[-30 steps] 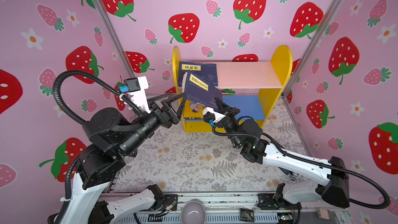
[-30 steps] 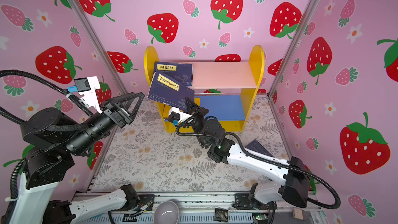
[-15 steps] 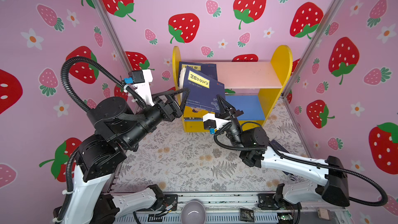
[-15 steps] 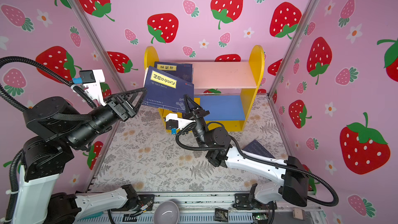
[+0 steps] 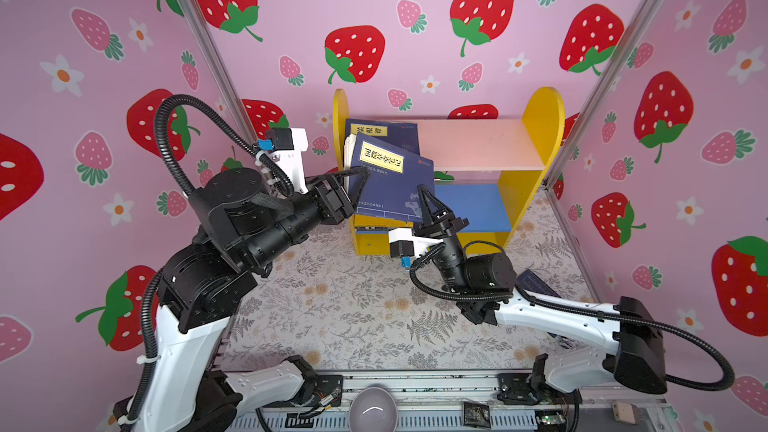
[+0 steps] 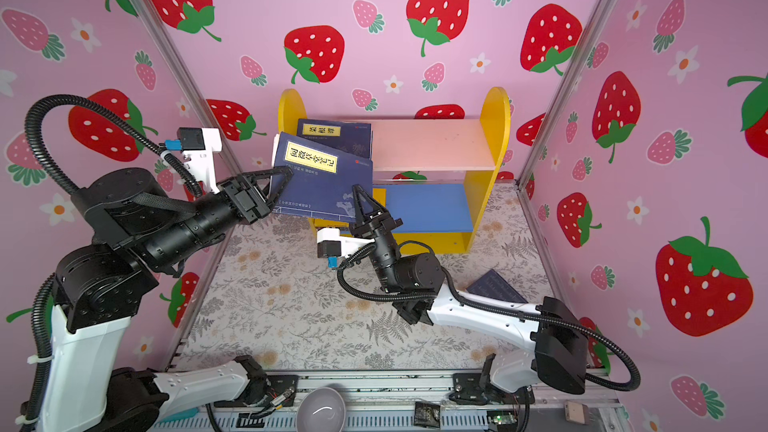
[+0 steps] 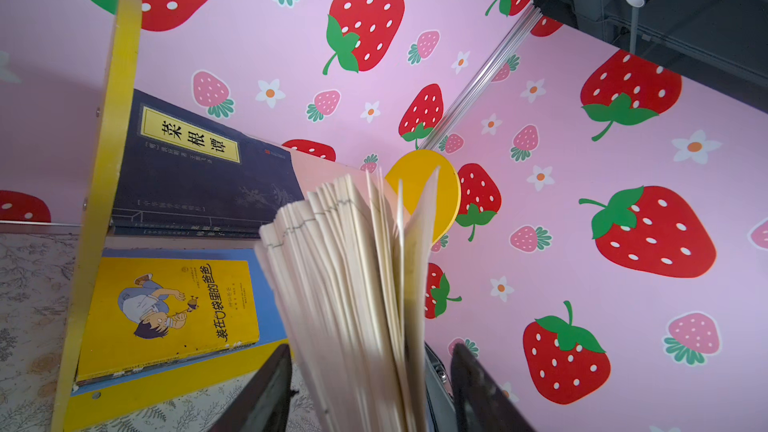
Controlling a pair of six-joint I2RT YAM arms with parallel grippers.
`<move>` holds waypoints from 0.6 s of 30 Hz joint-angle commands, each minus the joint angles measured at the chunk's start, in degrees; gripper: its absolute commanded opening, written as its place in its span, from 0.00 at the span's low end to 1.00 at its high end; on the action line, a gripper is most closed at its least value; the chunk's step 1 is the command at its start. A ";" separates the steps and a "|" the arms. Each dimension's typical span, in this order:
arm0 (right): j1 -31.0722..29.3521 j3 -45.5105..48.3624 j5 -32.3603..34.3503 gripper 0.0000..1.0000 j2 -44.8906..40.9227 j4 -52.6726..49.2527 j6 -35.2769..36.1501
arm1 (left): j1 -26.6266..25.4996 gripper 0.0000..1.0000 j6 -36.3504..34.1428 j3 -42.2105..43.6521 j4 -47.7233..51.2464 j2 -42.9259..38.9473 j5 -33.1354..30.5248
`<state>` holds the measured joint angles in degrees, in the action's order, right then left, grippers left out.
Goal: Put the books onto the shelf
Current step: 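Raise the navy book above the upper shelf with both grippers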
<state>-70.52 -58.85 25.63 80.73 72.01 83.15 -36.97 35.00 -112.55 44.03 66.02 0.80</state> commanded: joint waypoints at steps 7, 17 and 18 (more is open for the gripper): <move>-0.41 -0.99 -0.06 0.00 1.94 12.35 5.71 | 7.59 0.66 4.35 -1.02 -0.64 2.07 13.64; 0.29 -2.56 1.25 0.01 3.14 9.87 5.19 | 10.22 0.24 6.67 -0.74 -4.01 3.06 22.28; 0.45 -2.53 1.56 0.02 3.25 9.64 5.09 | 10.46 0.17 6.74 -0.65 -4.24 3.15 22.64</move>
<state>-70.37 -58.87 25.63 83.92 78.26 87.09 -27.31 41.15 -112.55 41.89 68.99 19.49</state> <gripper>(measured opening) 0.109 0.225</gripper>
